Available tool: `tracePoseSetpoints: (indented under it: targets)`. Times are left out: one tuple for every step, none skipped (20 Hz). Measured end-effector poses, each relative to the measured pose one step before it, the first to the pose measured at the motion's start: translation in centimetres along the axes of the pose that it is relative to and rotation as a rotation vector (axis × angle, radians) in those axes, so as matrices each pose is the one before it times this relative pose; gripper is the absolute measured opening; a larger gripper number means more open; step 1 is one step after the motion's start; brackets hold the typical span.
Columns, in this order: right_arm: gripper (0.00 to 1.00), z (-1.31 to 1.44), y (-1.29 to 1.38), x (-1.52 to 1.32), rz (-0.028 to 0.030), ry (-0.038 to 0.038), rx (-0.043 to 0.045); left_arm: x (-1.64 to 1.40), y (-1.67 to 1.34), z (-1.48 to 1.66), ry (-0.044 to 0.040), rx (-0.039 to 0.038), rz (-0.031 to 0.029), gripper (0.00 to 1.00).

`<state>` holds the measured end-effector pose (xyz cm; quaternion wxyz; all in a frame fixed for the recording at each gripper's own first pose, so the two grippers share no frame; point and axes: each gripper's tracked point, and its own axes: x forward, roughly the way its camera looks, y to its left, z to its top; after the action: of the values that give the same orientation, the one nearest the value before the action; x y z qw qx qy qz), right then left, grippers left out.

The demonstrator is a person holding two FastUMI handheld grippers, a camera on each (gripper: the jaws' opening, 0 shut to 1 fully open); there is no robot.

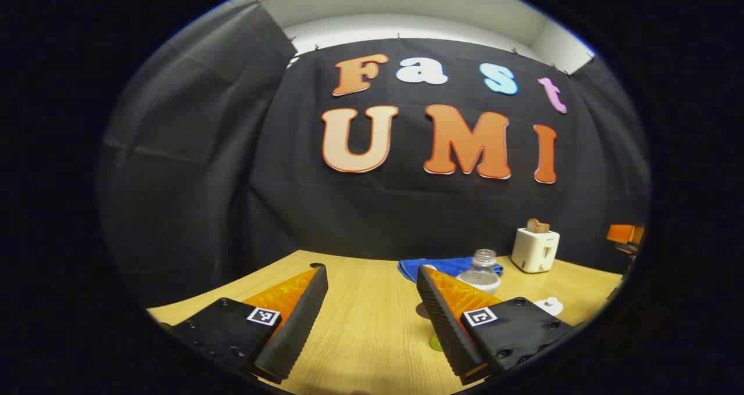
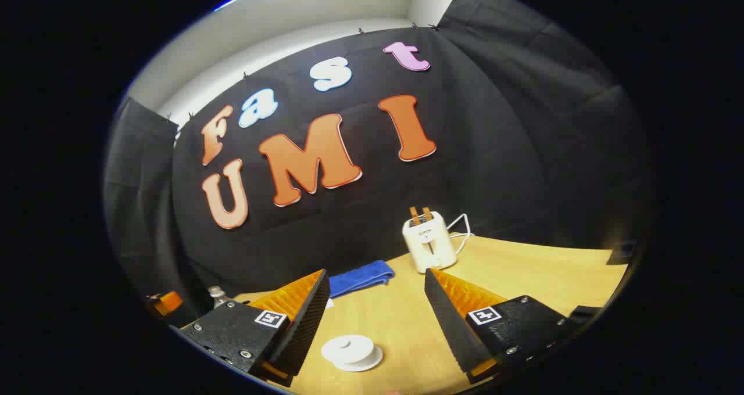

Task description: Open the teacup lid with one hand, grasp the water bottle and pour water into the teacup with the other hand; after pouring, place the water bottle on the coaster and then close the teacup lid.

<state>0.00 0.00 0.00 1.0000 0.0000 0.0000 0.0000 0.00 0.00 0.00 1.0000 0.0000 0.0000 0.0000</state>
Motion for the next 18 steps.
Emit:
tracePoseSetpoints:
  targets:
    - [0.98,0.165,-0.503,0.165,-0.01916,-0.00896,-0.03384,0.52,-0.416,-0.727,0.02224,-0.00448,-0.01678,0.99]
    - [0.98,0.094,-0.062,-0.067,-0.00906,-0.00469,-0.02589,0.367,-0.158,-1.128,0.03271,-0.00359,-0.01264,0.99]
    - [0.98,0.04,0.003,0.03,-0.00594,-0.00166,-0.02011,0.412,0.114,-0.784,0.02926,-0.00494,0.00257,0.99]
    - [0.98,-0.066,0.028,0.072,-0.00285,-0.002,-0.01796,0.305,-0.155,-0.372,0.01371,-0.01025,-0.00333,0.99]
    - [0.98,0.129,-0.162,-0.026,-0.00818,-0.00473,-0.01236,-0.037,-0.097,0.24,-0.00662,-0.01254,-0.00007,0.99]
    - [0.98,-0.059,-0.255,0.105,-0.00671,-0.00624,-0.01313,-0.21,0.057,0.343,-0.015,-0.00545,0.00019,0.99]
    - [0.98,0.095,-0.061,-0.19,-0.00332,-0.00597,-0.01351,-0.246,0.24,0.389,-0.01503,0.00216,0.0031,0.99]
    - [0.98,-0.056,0.124,-0.002,-0.00146,-0.00107,-0.00961,-0.377,0.441,0.114,-0.01105,0.00623,0.01726,0.99]
    - [0.98,-0.126,0.131,-0.176,0.00419,0.00467,-0.00368,-0.157,0.632,0.082,-0.00308,-0.00227,0.02778,0.99]
    - [0.98,-0.185,0.269,-0.265,0.01138,0.00928,-0.00163,-0.198,0.417,0.057,0.00539,-0.01257,0.01902,0.98]
    - [0.98,-0.179,0.215,-0.275,0.01188,0.0095,-0.00226,-0.163,0.16,0.002,0.00269,-0.02041,0.01325,0.99]
    - [0.98,0.034,-0.139,0.048,0.00531,0.00686,-0.0027,-0.118,0.487,0.0,-0.0005,-0.01504,0.02137,0.99]
    - [0.98,0.02,-0.059,-0.072,0.0025,0.00254,0.00117,-0.067,0.59,-0.006,-0.00531,-0.00027,0.03018,0.99]
    - [0.98,-0.011,0.177,-0.135,0.00311,-0.00055,0.00476,-0.056,0.421,-0.089,-0.01043,0.00547,0.02238,1.0]
    - [0.98,0.033,0.117,-0.094,0.00378,-0.00016,0.00627,-0.169,-0.303,-0.088,-0.00371,0.0149,-0.01797,0.99]
    - [0.98,-0.099,0.117,-0.068,0.00468,0.00349,0.00034,-0.298,-0.929,-0.463,-0.00243,0.01241,-0.03454,0.99]
    - [0.98,-0.249,0.108,-0.113,0.0081,0.00952,-0.00895,-0.302,-1.054,-0.342,0.00324,0.00583,-0.03908,0.99]
    - [0.98,-0.671,0.258,-0.465,0.00559,0.0103,-0.01486,-0.25,-0.721,-0.053,0.00335,0.004,-0.03943,0.99]
